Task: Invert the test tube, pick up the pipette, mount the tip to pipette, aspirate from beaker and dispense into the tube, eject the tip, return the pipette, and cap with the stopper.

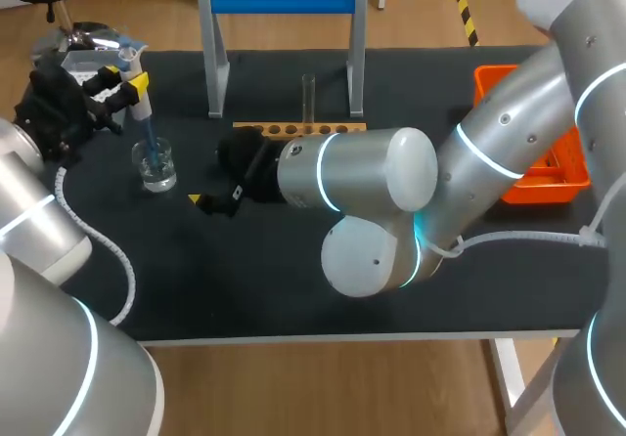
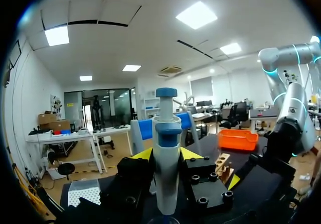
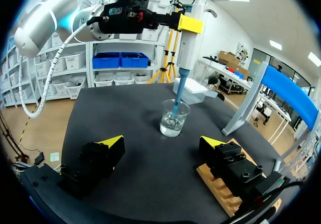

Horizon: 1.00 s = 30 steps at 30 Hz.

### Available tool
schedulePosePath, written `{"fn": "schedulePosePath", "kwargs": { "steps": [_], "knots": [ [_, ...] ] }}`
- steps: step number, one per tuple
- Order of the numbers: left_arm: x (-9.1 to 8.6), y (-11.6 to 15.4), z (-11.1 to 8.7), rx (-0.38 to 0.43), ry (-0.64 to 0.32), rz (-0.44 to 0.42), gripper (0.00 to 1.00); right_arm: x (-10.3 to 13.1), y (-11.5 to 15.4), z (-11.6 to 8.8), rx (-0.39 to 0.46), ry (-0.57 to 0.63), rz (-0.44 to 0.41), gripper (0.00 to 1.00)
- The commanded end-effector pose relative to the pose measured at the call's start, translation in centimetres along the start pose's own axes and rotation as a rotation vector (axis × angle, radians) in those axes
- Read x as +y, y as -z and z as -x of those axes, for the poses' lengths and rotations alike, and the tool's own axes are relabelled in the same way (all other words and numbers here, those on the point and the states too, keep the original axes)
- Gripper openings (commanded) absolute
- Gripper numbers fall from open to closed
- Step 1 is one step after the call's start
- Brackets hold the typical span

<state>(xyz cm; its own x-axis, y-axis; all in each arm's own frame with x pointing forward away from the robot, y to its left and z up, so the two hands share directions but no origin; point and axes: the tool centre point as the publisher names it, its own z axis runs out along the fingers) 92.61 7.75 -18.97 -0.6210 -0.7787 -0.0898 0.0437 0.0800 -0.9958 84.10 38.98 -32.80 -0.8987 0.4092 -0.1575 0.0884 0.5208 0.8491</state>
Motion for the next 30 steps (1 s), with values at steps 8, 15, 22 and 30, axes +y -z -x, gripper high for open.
{"fn": "schedulePosePath", "kwargs": {
  "steps": [8, 15, 22, 30],
  "knots": [
    [0.0, 0.1, 0.1, 0.004, 0.000, 0.001, 0.00, -0.2, -0.1, 0.0, 0.002, -0.001, 0.005, 1.00],
    [0.0, 0.1, 0.1, 0.004, 0.000, 0.001, 0.00, -0.3, 3.5, 0.4, 0.040, 0.019, 0.047, 1.00],
    [0.0, 0.1, 0.1, 0.004, 0.000, 0.001, 0.00, -0.4, 7.6, 2.2, 0.135, -0.025, 0.092, 1.00],
    [0.0, 0.1, 0.1, 0.004, 0.000, 0.001, 0.00, 1.0, 11.0, 4.6, 0.210, -0.026, 0.131, 1.00]
  ]
}}
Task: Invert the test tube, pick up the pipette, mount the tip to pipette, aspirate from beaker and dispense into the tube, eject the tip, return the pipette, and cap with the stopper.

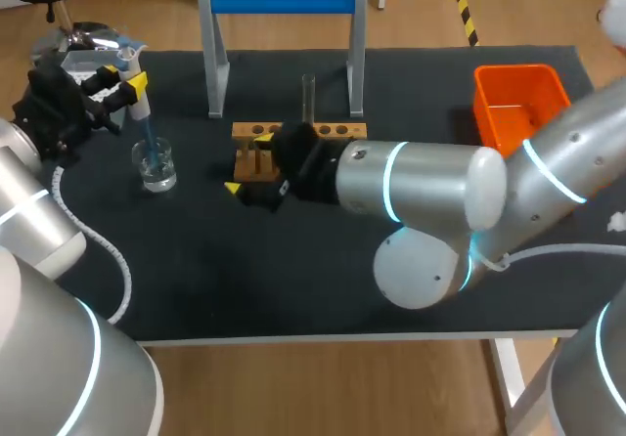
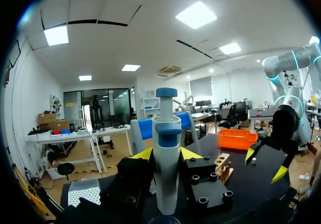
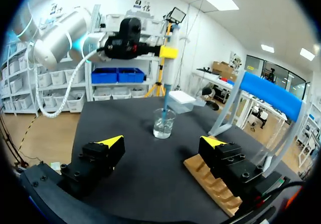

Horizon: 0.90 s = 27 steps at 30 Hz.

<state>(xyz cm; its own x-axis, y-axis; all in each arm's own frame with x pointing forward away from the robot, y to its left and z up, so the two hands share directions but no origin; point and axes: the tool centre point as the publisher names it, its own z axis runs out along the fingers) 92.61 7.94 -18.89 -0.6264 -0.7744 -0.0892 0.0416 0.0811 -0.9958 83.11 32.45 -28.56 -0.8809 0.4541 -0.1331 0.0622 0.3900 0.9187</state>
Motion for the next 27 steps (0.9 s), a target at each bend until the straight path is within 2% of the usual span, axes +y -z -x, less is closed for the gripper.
{"fn": "schedulePosePath", "kwargs": {
  "steps": [1, 12, 27],
  "knots": [
    [0.0, 0.0, -0.1, -0.003, -0.001, -0.001, 0.00, 1.7, 3.6, 2.4, 0.249, 0.002, -0.017, 1.00],
    [0.0, 0.0, -0.1, -0.003, -0.001, -0.001, 0.00, 4.1, 5.3, 4.3, 0.368, -0.001, 0.005, 1.00],
    [0.0, 0.0, -0.1, -0.003, -0.001, -0.001, 0.00, 8.0, 5.4, 6.2, 0.537, 0.103, 0.040, 1.00]
  ]
}}
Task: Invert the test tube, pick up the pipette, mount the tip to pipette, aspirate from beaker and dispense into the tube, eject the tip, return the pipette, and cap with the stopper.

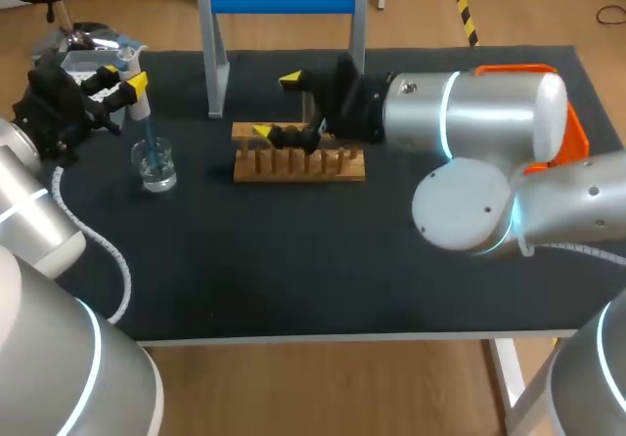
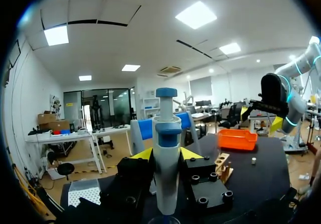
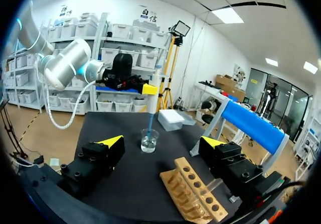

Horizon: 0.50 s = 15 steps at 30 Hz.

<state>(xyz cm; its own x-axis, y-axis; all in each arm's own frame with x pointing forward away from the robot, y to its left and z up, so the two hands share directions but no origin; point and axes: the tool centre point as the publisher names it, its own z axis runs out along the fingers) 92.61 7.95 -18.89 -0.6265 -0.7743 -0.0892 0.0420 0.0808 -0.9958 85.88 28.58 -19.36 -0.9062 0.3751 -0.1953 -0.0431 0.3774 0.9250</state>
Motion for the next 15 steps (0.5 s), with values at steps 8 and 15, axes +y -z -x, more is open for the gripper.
{"fn": "schedulePosePath", "kwargs": {
  "steps": [8, 15],
  "knots": [
    [0.0, 0.0, -0.1, -0.003, -0.001, -0.001, 0.00, 2.8, -0.9, 2.3, 0.580, 0.018, 0.078, 1.00],
    [0.0, 0.0, -0.1, -0.003, -0.001, -0.001, 0.00, 4.6, -2.4, 3.0, 0.607, 0.039, 0.103, 1.00]
  ]
}}
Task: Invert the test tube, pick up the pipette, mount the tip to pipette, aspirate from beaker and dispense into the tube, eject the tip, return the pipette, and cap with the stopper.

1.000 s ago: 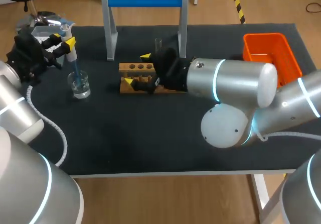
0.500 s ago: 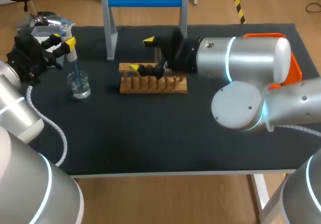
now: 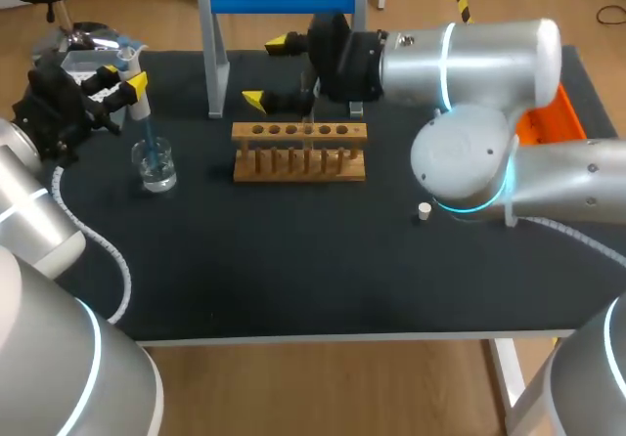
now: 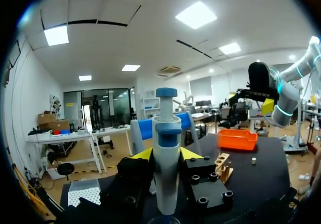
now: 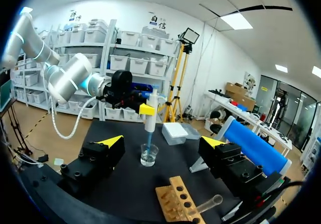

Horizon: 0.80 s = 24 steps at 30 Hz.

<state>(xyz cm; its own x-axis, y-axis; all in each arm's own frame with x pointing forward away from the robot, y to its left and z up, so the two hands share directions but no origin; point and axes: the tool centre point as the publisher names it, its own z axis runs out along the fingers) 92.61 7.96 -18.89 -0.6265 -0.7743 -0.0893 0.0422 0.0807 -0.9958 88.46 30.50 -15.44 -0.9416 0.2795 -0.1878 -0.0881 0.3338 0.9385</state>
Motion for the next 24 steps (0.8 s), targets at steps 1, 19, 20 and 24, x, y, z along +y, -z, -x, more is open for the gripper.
{"fn": "schedulePosePath", "kwargs": {
  "steps": [1, 19, 20, 24],
  "knots": [
    [0.0, 0.0, -0.1, -0.003, 0.000, -0.001, 0.00, 0.5, -1.2, 0.8, 0.508, 0.003, 0.051, 1.00],
    [0.0, 0.0, -0.1, -0.003, 0.000, -0.001, 0.00, 5.0, -4.1, 0.3, 0.579, -0.004, 0.146, 0.24],
    [0.0, 0.0, -0.1, -0.003, 0.000, -0.001, 0.00, 5.2, -4.2, 0.2, 0.578, -0.001, 0.144, 0.08],
    [0.0, 0.0, -0.1, -0.003, 0.000, -0.001, 0.00, 5.9, -4.6, -0.1, 0.575, 0.002, 0.140, 0.00]
  ]
}}
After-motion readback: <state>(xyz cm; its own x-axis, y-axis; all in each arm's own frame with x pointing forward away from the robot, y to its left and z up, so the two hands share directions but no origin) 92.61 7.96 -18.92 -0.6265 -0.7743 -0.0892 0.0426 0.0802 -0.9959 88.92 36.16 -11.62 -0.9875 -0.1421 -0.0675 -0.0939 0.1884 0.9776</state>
